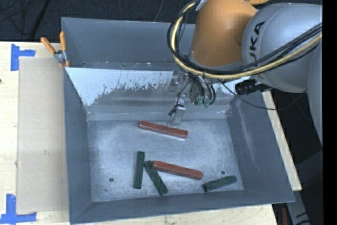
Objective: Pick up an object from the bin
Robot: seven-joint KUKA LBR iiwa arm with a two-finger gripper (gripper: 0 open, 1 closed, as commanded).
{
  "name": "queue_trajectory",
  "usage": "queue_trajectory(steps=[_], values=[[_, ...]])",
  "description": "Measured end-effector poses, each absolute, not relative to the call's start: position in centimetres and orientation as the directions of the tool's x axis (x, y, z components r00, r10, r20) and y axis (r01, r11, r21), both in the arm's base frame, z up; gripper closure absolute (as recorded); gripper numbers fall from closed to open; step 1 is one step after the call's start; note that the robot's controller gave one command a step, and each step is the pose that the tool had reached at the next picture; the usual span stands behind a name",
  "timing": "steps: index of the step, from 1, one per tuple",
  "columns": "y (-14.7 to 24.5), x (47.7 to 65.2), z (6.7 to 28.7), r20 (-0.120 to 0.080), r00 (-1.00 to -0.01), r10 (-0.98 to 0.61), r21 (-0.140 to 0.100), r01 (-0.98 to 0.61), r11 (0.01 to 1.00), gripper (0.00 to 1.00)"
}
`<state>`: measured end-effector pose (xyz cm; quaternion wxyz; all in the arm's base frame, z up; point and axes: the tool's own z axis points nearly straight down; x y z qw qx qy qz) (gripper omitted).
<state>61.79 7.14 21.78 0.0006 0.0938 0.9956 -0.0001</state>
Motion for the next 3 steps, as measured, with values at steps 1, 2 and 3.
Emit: queue_trajectory(steps=[1, 2, 3], values=[[4.6, 57.8, 7.1, 0.010, -0.945, 0.325, -0.004, 0.325, 0.946, 0.00], [4.7, 58.1, 7.6, 0.002, -0.946, 0.325, 0.000, 0.325, 0.946, 1.00], [8.9, 57.7, 22.2, -0.007, -0.950, 0.313, 0.005, 0.313, 0.950, 1.00]])
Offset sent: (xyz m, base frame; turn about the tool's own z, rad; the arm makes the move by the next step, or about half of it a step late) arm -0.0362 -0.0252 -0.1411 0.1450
